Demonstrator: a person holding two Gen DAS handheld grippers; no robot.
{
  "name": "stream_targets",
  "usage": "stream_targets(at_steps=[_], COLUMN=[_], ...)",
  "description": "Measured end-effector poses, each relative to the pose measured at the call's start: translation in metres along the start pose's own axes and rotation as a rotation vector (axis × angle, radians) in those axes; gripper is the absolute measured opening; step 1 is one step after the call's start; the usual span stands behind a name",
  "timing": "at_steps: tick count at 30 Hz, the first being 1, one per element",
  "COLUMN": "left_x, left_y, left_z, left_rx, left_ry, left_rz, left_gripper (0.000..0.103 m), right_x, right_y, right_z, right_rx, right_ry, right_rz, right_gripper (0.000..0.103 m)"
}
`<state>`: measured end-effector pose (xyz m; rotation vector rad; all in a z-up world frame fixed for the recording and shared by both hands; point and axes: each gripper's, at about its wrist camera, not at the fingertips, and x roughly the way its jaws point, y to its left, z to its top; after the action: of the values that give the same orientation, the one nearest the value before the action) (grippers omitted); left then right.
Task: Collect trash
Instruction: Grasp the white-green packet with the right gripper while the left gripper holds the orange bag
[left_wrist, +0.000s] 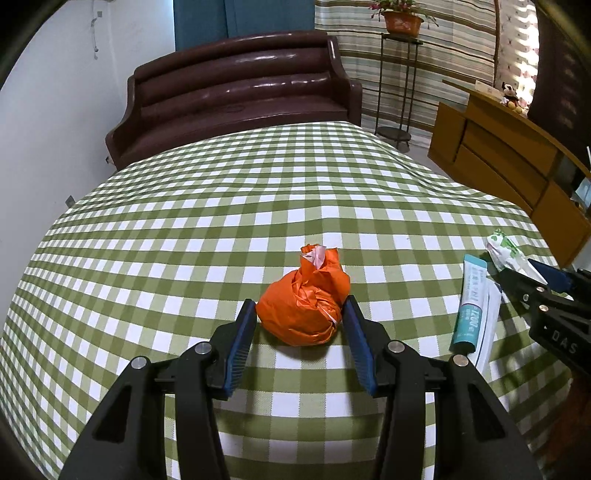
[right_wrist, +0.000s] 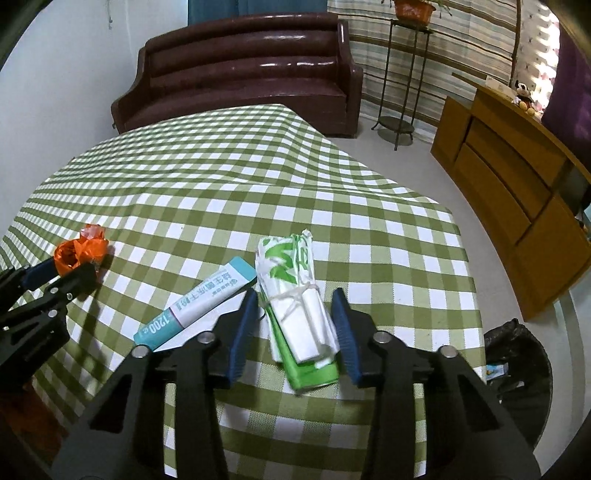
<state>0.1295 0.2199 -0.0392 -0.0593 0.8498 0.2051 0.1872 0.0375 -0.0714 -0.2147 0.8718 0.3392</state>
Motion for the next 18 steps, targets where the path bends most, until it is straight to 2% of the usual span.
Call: stream_targets(at_steps=[7, 18], left_x=[0.001, -0.006], left_y=[-0.001, -0.004], left_z=[0.000, -0.004], left_rx=[-0.002, -0.007], left_ry=[-0.002, -0.017], left_rz=[0.005, 0.019], left_gripper=[0.048, 0.048], right_x=[0.002, -0.018], right_y=[0.002, -0.005], right_z=[-0.001, -0.016], right_rx=[-0.003, 0.015], right_ry=[0.002, -0.038], right_rz=[0.002, 0.005], right_gripper=[0.030, 0.029])
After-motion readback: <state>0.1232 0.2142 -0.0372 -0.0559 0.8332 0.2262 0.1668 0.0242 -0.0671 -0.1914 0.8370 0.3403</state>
